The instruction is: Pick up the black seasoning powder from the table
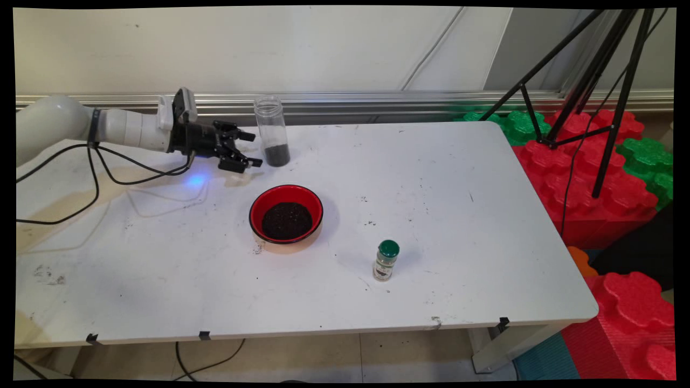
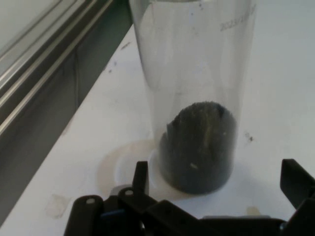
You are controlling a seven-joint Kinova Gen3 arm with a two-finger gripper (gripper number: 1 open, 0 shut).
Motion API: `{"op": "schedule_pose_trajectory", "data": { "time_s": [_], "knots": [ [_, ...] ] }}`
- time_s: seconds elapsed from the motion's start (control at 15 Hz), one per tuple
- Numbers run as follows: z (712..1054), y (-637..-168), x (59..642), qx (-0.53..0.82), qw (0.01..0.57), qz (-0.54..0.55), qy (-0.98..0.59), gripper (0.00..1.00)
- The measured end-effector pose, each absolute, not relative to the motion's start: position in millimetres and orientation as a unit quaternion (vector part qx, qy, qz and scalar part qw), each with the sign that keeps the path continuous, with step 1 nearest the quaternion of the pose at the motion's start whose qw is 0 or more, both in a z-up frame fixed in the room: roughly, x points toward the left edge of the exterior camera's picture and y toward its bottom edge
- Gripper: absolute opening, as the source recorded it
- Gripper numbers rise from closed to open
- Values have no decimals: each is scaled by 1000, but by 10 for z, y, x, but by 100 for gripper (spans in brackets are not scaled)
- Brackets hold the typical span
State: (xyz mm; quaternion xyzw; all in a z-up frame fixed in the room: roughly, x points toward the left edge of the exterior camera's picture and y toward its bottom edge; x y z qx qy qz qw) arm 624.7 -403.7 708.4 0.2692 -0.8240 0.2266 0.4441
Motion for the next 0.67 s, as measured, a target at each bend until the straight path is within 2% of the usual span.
{"op": "schedule_pose_trajectory", "data": {
  "time_s": [0.67],
  "knots": [
    [6930,-4268,6193,248,494,204,-808,100]
  ]
}}
